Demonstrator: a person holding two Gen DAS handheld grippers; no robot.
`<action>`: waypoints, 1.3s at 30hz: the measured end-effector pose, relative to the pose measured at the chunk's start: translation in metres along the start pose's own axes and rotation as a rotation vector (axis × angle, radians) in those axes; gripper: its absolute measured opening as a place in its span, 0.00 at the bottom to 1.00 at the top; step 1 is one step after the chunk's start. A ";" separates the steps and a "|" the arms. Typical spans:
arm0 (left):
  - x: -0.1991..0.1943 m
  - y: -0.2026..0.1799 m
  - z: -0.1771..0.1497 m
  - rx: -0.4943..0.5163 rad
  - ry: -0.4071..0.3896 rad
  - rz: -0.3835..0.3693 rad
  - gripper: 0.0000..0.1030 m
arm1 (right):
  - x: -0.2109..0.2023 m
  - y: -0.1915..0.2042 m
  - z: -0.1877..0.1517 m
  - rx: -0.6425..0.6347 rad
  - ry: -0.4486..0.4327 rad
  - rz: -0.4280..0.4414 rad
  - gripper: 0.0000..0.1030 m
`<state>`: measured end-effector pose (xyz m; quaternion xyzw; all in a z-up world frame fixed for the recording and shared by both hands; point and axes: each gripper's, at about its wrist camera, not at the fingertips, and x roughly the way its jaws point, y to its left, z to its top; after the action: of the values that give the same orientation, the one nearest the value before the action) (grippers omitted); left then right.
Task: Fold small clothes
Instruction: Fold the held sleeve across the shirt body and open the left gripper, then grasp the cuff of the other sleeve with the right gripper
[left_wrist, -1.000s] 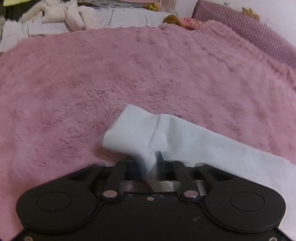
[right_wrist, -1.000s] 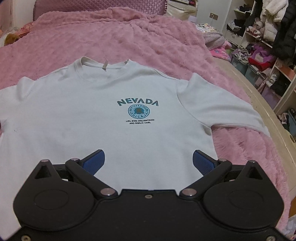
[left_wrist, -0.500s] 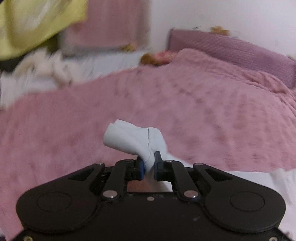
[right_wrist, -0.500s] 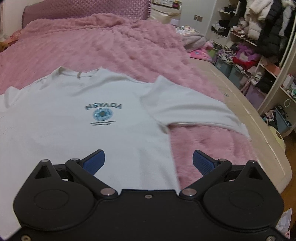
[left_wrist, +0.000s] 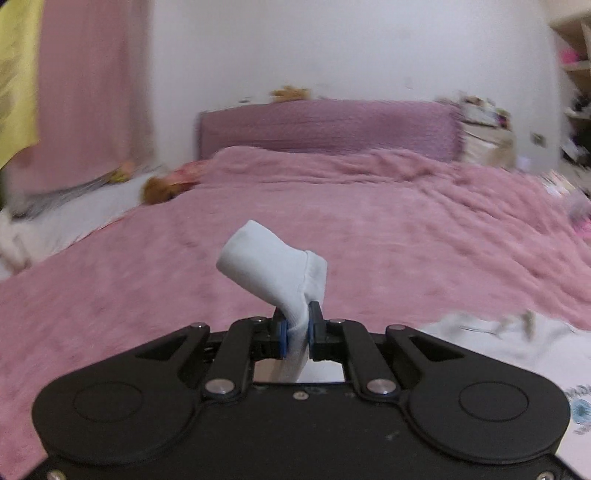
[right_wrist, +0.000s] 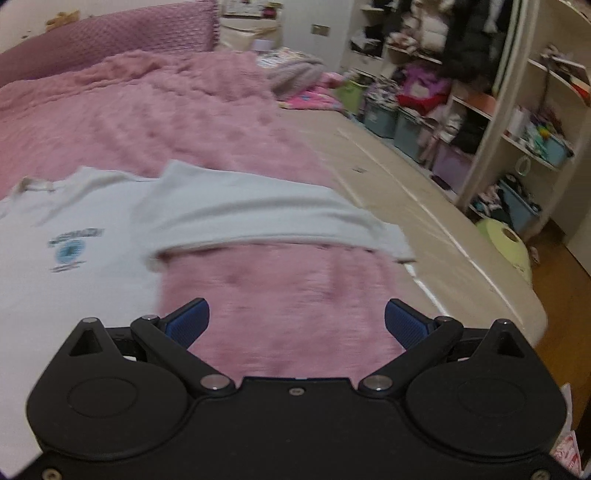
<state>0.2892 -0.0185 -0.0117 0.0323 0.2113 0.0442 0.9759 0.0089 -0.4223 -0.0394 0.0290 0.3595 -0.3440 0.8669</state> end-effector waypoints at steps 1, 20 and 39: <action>0.001 -0.019 0.001 0.008 0.007 -0.032 0.08 | 0.009 -0.012 -0.001 0.011 0.005 -0.021 0.97; -0.006 -0.350 -0.058 0.252 0.179 -0.453 0.08 | 0.067 -0.113 -0.009 0.185 0.041 -0.028 0.97; -0.025 -0.353 -0.125 0.415 0.372 -0.676 0.39 | 0.117 -0.148 -0.013 0.229 0.007 -0.037 0.97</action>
<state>0.2405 -0.3666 -0.1437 0.1482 0.3866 -0.3160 0.8536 -0.0312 -0.5985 -0.0952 0.1223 0.3213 -0.3985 0.8503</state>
